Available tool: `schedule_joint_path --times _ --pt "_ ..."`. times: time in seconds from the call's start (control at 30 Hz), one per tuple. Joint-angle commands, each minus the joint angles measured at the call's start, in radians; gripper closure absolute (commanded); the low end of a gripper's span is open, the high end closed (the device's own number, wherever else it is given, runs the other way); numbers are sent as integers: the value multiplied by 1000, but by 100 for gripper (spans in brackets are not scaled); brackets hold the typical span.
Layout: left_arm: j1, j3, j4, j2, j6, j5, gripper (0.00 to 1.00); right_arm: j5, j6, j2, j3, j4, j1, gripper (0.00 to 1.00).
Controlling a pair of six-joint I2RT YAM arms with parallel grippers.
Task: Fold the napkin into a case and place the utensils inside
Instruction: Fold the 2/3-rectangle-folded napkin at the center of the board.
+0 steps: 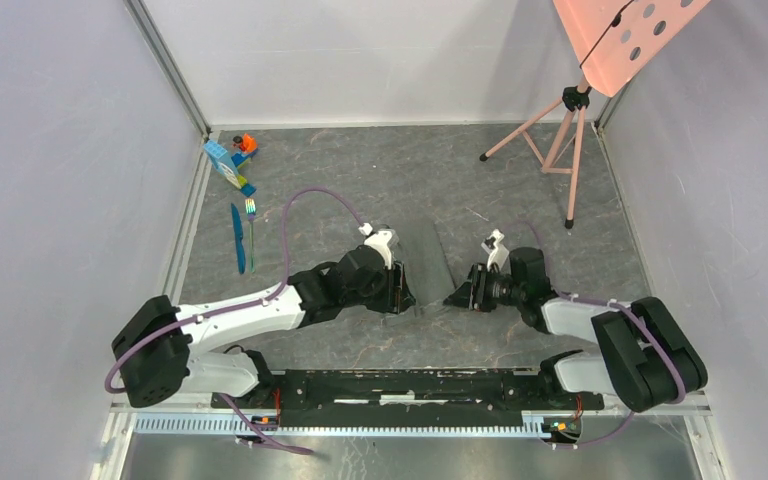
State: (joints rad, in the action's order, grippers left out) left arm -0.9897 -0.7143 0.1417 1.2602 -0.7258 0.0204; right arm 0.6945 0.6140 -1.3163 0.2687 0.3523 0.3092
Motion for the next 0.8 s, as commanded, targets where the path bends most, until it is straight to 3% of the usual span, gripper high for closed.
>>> schedule_joint_path --times 0.0,0.03,0.1,0.17,0.27,0.33,0.43,0.6,0.77 --pt "-11 -43 43 -7 12 100 45 -82 280 67 -145 302 123 68" --pt "-15 -42 58 -12 20 112 45 -138 324 79 -169 341 181 73" --pt "-24 -34 87 -30 37 145 45 -239 400 103 -200 409 293 73" --pt "-46 -20 110 -55 50 180 44 -304 400 122 -191 405 373 65" --pt "-101 6 129 -92 42 233 43 -356 294 192 -159 220 359 33" --pt "-162 5 140 -91 31 269 30 -410 149 276 -113 -19 301 15" --pt "-261 -61 187 -21 17 349 22 -413 -16 373 -72 -227 139 4" --pt "-411 -290 352 235 51 504 19 -278 -200 407 -33 -376 -154 2" --pt "-455 -465 473 432 101 577 20 15 -213 286 -68 -292 -362 7"
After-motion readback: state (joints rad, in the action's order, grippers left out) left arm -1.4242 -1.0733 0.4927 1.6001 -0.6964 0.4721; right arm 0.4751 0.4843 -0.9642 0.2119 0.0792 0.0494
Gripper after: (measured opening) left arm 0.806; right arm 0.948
